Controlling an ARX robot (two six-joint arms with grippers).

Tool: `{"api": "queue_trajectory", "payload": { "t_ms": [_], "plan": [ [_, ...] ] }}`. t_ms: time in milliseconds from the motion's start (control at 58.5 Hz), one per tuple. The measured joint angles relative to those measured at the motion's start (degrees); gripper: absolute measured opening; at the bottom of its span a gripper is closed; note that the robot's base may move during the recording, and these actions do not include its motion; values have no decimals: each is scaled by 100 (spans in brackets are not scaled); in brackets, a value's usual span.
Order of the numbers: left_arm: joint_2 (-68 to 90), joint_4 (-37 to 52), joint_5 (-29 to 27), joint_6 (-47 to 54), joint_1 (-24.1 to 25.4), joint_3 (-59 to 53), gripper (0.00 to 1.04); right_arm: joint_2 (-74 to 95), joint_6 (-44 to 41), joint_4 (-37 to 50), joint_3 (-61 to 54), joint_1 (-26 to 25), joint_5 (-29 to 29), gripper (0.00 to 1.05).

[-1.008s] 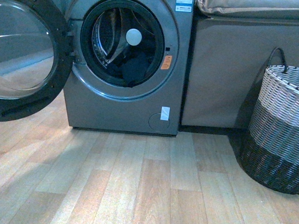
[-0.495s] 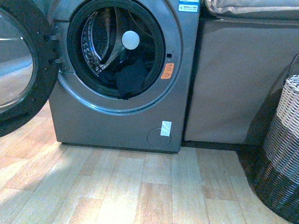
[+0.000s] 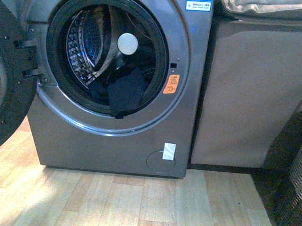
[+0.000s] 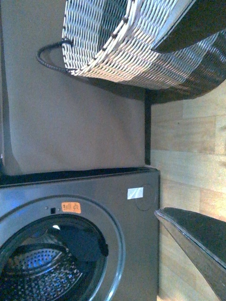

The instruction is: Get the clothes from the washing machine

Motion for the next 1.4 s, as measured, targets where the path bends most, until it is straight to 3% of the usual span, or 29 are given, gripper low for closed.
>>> {"api": "queue_trajectory", "payload": {
  "t_ms": [1128, 1162, 1230, 1264, 1316, 1401],
  "plan": [
    [-13, 0, 2, 2, 0, 0, 98, 0, 0, -7, 0, 0, 2, 97],
    [31, -55, 175, -70, 55, 13, 98, 0, 0, -7, 0, 0, 7, 97],
    [979, -802, 2127, -636, 673, 398, 98, 0, 0, -7, 0, 0, 2, 97],
    [1611, -608, 2708, -883, 745, 540, 98, 0, 0, -7, 0, 0, -2, 97],
    [2363, -17, 2868, -1029, 581, 765, 98, 0, 0, -7, 0, -2, 13, 97],
    [3445, 955, 2610, -1126, 216, 1198, 98, 0, 0, -7, 0, 0, 17, 97]
  ]
}}
